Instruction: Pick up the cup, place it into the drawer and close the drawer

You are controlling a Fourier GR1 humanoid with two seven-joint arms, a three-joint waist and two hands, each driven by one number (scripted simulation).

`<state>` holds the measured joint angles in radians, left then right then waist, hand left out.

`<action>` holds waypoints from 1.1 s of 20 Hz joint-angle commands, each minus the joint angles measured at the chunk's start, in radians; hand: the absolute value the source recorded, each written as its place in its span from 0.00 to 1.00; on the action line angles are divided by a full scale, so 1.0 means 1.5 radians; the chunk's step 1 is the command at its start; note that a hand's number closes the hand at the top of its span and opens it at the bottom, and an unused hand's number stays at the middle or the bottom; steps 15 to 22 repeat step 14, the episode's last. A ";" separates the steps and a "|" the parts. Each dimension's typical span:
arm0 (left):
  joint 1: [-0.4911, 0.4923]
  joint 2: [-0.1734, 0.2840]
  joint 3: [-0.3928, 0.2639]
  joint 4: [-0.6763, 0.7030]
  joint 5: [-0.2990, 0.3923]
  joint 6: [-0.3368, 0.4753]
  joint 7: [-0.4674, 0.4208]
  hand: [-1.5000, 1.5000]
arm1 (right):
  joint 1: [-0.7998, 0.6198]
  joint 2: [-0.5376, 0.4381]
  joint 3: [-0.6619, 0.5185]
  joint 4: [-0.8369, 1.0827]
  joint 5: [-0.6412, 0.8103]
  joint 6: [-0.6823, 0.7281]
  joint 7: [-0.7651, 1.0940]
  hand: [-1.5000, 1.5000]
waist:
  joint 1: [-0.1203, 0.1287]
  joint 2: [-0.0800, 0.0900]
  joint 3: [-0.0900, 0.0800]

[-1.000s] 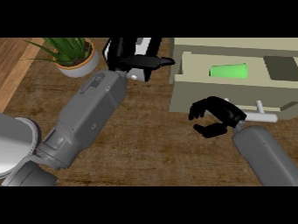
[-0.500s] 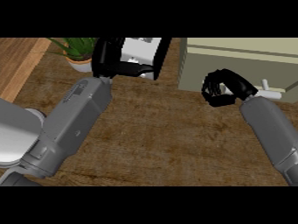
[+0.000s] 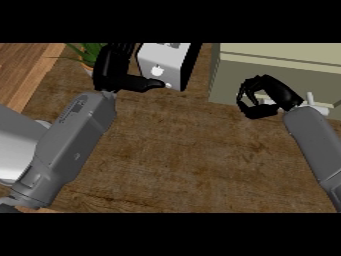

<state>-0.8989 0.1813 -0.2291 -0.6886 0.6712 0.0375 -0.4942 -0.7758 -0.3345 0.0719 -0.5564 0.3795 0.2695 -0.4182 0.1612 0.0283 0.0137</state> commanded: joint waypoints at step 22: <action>0.058 0.012 -0.011 -0.032 0.002 -0.048 -0.006 0.00 | -0.092 -0.114 -0.076 -0.008 -0.050 0.026 0.045 1.00 | 0.045 0.016 -0.007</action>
